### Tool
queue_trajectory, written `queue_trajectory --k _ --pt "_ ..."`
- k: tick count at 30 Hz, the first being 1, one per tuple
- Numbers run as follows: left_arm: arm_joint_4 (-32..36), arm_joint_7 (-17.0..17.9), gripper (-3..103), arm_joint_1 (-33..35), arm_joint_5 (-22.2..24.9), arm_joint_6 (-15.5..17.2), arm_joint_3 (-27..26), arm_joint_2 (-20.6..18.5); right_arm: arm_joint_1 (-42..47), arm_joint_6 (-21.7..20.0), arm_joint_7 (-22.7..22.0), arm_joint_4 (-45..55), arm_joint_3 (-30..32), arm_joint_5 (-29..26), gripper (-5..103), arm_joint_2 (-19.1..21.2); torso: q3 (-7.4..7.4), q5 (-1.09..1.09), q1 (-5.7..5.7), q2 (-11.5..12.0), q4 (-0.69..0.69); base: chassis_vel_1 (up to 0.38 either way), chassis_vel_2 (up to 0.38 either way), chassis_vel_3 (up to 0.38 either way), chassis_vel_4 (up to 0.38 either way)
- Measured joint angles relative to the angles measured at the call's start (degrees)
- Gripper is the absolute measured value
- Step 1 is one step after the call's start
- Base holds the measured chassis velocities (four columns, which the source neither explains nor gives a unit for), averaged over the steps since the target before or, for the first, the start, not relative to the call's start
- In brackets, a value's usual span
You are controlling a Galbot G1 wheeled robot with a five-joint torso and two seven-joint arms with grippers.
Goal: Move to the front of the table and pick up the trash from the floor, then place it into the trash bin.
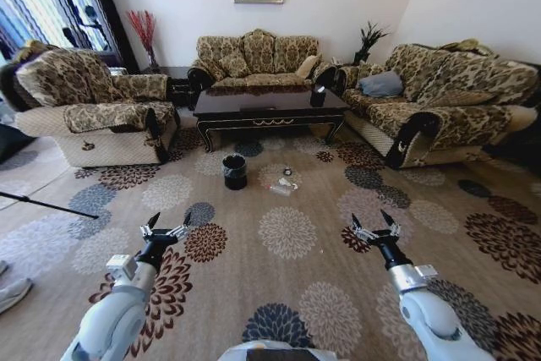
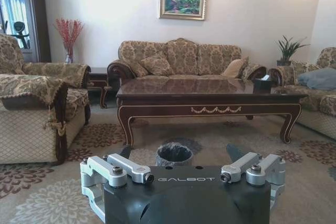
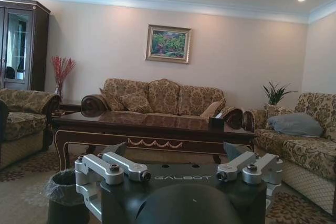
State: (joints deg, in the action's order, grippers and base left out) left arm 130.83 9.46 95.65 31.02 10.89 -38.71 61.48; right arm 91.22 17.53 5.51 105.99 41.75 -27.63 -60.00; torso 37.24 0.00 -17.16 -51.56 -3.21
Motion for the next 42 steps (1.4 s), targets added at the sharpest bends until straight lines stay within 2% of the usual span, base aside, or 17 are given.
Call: queue_trajectory --k 17,20,25,42 --pt "-1.14 -1.3 100 1.22 -2.48 -1.89 0.34 -0.06 -0.69 -1.05 -1.94 -1.45 -0.59 0.66 100 0.53 -2.51 0.0 1.88 4.38 0.0 0.0 0.0 0.0 0.0" --pt "-1.49 -0.83 100 0.95 -3.59 -2.14 1.11 0.87 -0.54 -1.05 -1.8 -1.2 -0.77 0.7 100 0.62 -3.09 0.0 2.38 5.47 0.0 0.0 0.0 0.0 0.0" --pt "-1.18 -0.3 100 1.11 -3.8 -2.08 1.71 1.13 -0.51 -0.4 -2.42 -1.06 -0.89 2.53 100 0.3 -3.79 0.0 2.89 6.69 0.01 0.0 0.0 0.0 0.0" --pt "-1.17 -0.29 100 1.58 -3.62 -3.09 1.57 1.23 0.55 0.73 -2.04 -0.95 -0.79 2.49 100 -0.4 -6.08 0.0 4.63 10.73 0.0 0.0 0.0 0.0 0.0"
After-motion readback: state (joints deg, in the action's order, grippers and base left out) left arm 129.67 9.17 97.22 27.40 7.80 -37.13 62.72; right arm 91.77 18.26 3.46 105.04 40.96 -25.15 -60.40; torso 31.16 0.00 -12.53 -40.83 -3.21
